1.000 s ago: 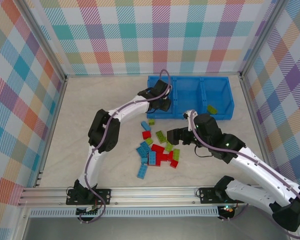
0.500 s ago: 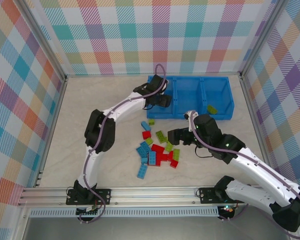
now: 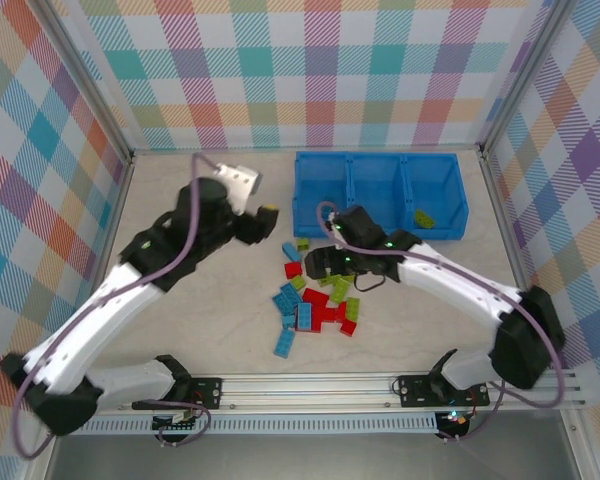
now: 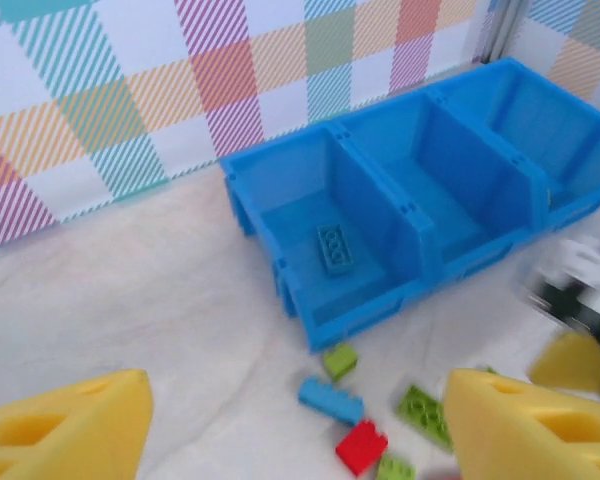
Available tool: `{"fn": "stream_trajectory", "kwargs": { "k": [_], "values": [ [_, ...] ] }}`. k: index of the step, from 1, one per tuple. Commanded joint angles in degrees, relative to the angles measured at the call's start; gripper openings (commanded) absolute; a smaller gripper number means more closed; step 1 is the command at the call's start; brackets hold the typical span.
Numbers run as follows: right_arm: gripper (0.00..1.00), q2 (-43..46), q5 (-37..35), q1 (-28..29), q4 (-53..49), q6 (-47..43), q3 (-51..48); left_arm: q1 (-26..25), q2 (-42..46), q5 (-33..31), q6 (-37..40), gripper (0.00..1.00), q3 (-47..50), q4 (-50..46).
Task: Sort the legos into containers by color
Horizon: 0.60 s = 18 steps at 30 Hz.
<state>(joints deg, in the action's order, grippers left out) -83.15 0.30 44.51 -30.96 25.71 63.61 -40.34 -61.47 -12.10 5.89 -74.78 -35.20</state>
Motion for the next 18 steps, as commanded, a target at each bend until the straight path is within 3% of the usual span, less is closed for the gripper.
{"fn": "stream_trajectory", "kwargs": {
  "k": [1, 8, 11, 18],
  "values": [
    [0.90, -6.64, 0.39, 2.37, -0.68, -0.53, 5.55, -0.68, 6.43, 7.32, 12.07, 0.84, 4.31, -13.48],
    [0.85, -20.66, -7.30, 4.75, -2.36, -1.01, 15.24, -0.93, 17.45, 17.90, 29.37, 0.93, 19.28, -12.80],
    [0.83, -25.28, -10.10, 5.22, -5.03, -0.38, 19.43, -0.97, 20.03, 18.14, 36.28, 0.95, 25.94, -7.71],
    [0.72, -30.73, -8.61, 5.50, -3.47, -0.29, 21.83, -0.88, 21.58, 19.69, 38.66, 0.97, 27.73, -5.55]
  ]
}}
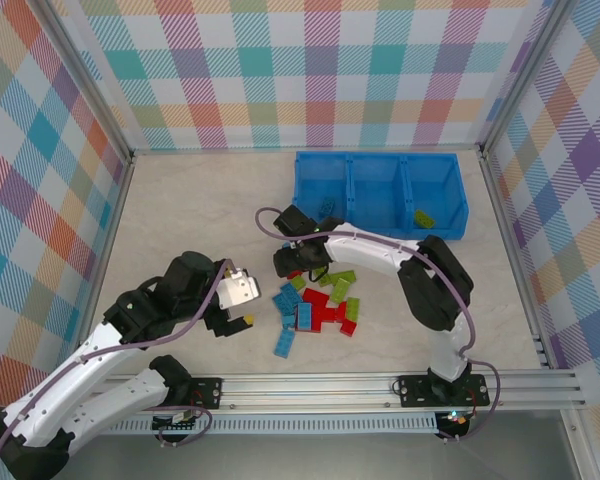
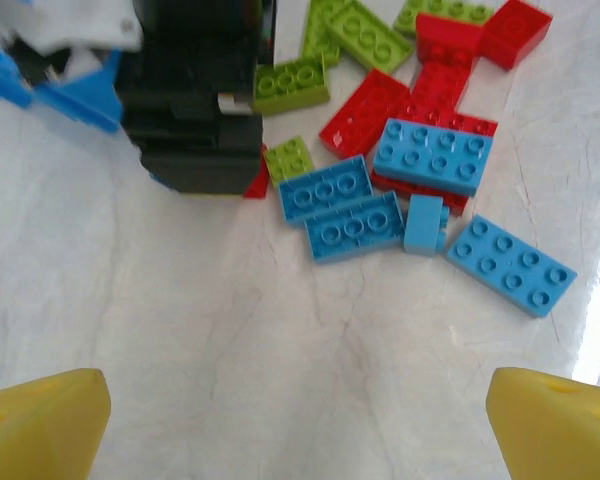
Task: Sort the legos into containers by color
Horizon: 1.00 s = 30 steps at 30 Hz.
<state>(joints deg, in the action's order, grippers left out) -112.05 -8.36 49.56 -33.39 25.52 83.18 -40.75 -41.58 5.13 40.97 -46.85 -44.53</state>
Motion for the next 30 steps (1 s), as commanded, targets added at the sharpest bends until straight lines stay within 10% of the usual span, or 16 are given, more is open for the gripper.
{"fn": "stream_trajectory", "kwargs": {
  "k": [1, 15, 30],
  "values": [
    [0.71, -2.83, 0.02, 0.45, -1.59, -0.12, 3.10, -0.47, 2.21, 2.82, 3.75, 0.97, 0.07, 3.84],
    [0.40, -6.48, -0.34, 0.89, -1.87, 0.71, 5.01, -0.46, 4.94, 5.28, 4.03, 0.99, 3.53, 6.21],
    [0.35, 25.28, -15.12, -2.31, 16.34, -5.96, -13.92, -0.37, 8.29, 4.76, 2.36, 1.00, 7.64, 14.31]
  ]
}}
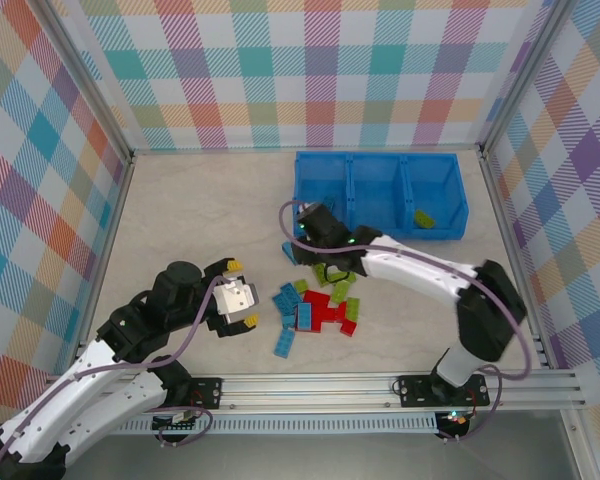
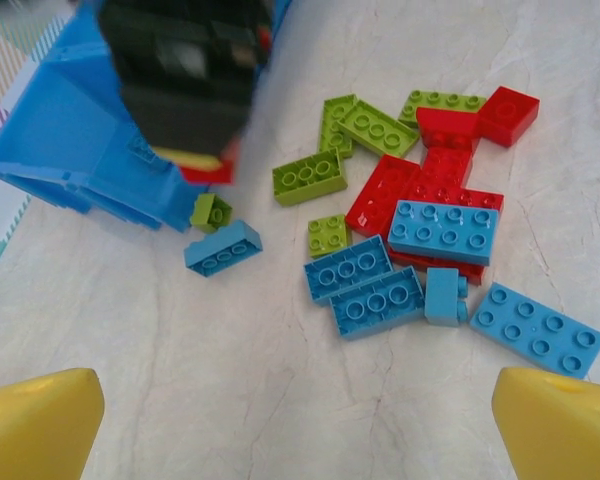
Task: Sort the legos into containers by color
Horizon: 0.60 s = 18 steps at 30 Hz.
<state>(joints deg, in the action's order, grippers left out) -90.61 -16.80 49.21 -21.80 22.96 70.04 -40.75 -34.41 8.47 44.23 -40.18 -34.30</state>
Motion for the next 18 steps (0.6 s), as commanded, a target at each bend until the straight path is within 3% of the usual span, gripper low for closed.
{"fn": "stream_trajectory", "kwargs": {
  "k": [1, 5, 10, 15, 18],
  "values": [
    [0.35, 4.92, -7.25, -3.82, 4.57, -4.36, -0.61, -0.27, 1.27, 1.91, -1.03, 1.00, 1.12, 4.36],
    [0.36, 5.59, -7.90, -13.57, 1.75, -6.85, 2.14, -0.27, 1.63, 2.34, -1.64, 1.00, 1.42, 5.10],
    [0.36, -0.53, -1.95, -24.74, 3.10, -7.41, 5.04, -0.20, 0.88, 2.60, -2.54, 1.00, 2.04, 6.06],
    [0.38, -8.70, 1.18, -30.29, 4.24, -6.48, 8.50, 0.06, -1.00, 1.66, -3.02, 1.00, 1.44, 4.99],
    [0.44, -13.17, 2.86, -32.13, 3.80, -5.55, 11.21, 0.08, 0.29, 2.14, -4.74, 1.00, 1.29, 4.74]
  ]
}}
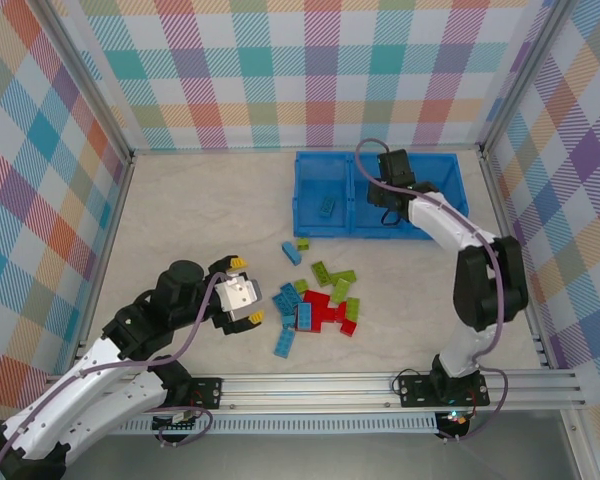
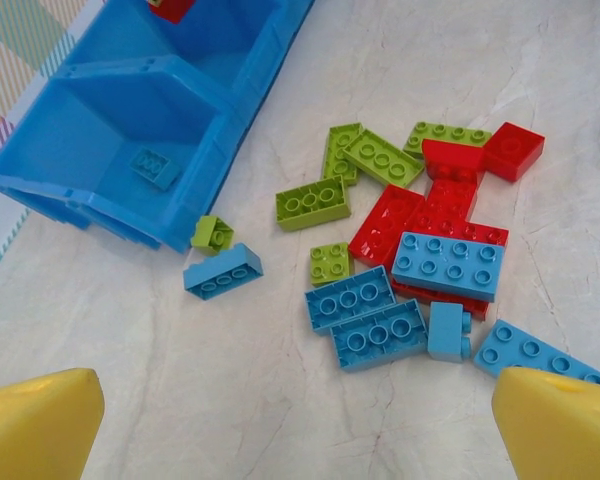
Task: Sort the legos into containers by color
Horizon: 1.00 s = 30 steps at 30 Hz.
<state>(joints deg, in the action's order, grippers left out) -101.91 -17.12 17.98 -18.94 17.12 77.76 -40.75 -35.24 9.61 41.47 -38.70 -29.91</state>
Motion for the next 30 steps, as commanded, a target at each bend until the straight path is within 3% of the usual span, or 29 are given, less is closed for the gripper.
{"fn": "stream_trajectory", "kwargs": {
  "k": [1, 4, 12, 17, 24, 30],
  "values": [
    [0.48, -3.23, 3.77, -1.22, 0.68, 0.53, 4.29, 0.06, 1.77, 1.33, -2.10, 1.00, 0.53, 0.82],
    [0.57, -5.22, 4.68, -1.46, -1.08, 0.98, 6.36, 0.06, 1.45, 2.09, -2.31, 1.00, 1.13, 2.03],
    [0.59, 0.30, 5.55, -1.56, -2.32, 1.04, 5.81, 0.07, -2.27, 4.45, -4.16, 1.00, -0.16, 1.78],
    [0.60, 11.51, 15.23, -0.06, -2.08, 1.03, -0.75, 0.06, -2.76, 4.10, -4.38, 1.00, -0.06, 1.87],
    [0.60, 22.72, 15.90, 12.64, -6.89, 2.53, -13.39, 0.14, -5.48, 6.34, -4.47, 1.00, -1.29, 0.93],
    [0.60, 15.61, 15.72, 23.50, -11.14, 1.50, -13.24, 0.07, -7.65, 8.91, -4.09, 1.00, -1.86, 1.61]
  ]
}}
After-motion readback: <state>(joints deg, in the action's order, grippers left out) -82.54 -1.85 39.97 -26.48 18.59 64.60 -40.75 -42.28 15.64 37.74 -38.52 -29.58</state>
